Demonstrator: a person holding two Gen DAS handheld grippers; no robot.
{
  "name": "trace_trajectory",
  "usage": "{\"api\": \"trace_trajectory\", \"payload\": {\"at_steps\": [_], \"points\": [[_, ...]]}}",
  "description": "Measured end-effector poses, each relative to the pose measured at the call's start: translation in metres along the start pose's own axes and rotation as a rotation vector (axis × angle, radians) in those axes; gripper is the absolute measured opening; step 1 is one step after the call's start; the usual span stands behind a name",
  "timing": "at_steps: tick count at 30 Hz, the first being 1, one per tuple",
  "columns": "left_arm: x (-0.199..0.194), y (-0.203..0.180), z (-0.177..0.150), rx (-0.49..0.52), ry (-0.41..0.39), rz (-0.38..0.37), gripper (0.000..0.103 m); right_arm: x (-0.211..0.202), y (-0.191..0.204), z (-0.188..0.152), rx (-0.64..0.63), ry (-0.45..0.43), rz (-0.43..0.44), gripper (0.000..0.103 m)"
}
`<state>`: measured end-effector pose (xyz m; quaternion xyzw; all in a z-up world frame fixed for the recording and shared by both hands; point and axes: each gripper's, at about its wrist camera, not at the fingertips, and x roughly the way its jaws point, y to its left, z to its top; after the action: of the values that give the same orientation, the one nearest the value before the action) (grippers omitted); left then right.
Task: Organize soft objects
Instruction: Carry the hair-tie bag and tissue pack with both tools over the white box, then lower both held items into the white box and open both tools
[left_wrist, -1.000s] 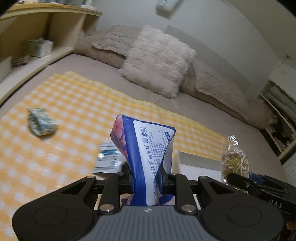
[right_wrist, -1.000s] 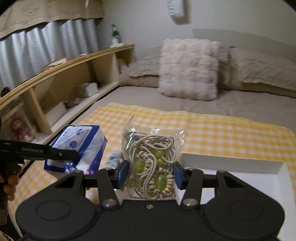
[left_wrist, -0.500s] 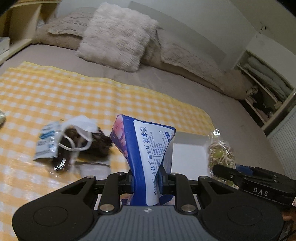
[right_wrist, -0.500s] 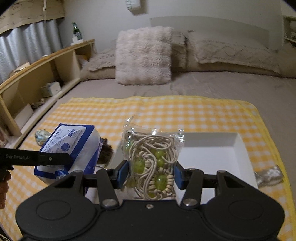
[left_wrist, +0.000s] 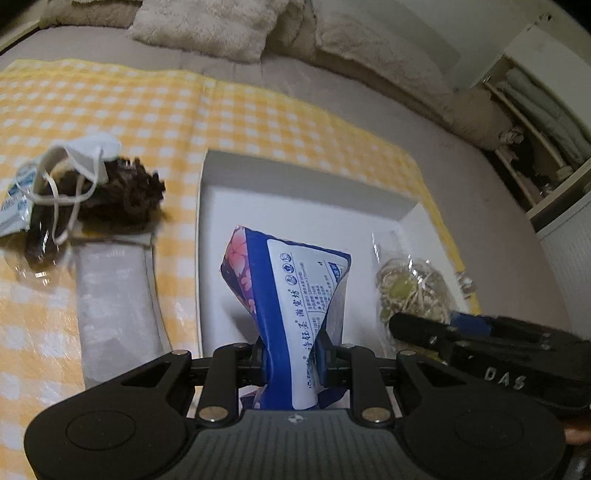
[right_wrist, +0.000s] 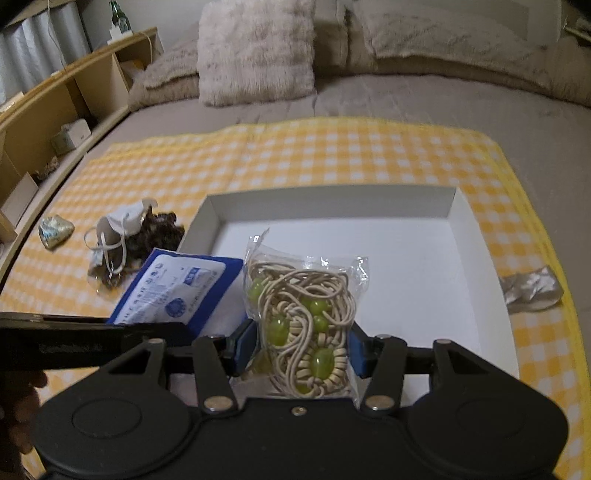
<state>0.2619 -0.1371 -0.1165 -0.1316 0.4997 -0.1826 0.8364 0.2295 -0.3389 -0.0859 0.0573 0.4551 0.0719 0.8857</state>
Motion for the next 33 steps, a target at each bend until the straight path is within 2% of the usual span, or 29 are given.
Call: {"api": "trace_trajectory", "payload": {"at_steps": [5, 13, 18, 19, 21, 24, 33], "points": [[0.012, -0.003, -0.007, 0.025, 0.059, 0.055, 0.049, 0.013, -0.005, -0.003, 0.022, 0.051, 0.004, 0.052], [-0.003, -0.005, -0.006, 0.093, 0.016, 0.089, 0.049, 0.031, -0.006, -0.011, 0.051, 0.115, 0.015, 0.052], [-0.007, -0.004, -0.006, 0.132, 0.012, 0.106, 0.048, 0.041, 0.001, -0.013, 0.088, 0.135, 0.047, 0.056], [-0.009, -0.004, -0.007, 0.139, 0.013, 0.108, 0.048, 0.041, 0.003, -0.012, 0.092, 0.136, 0.055, 0.057], [-0.010, -0.003, -0.008, 0.151, 0.016, 0.110, 0.048, 0.038, 0.006, -0.010, 0.088, 0.131, 0.059, 0.065], [-0.014, 0.000, -0.009, 0.152, 0.012, 0.109, 0.048, 0.029, 0.006, -0.005, 0.096, 0.117, 0.078, 0.069], [-0.028, -0.005, -0.008, 0.165, -0.025, 0.104, 0.048, 0.009, 0.000, -0.003, 0.084, 0.088, 0.045, 0.071]]}}
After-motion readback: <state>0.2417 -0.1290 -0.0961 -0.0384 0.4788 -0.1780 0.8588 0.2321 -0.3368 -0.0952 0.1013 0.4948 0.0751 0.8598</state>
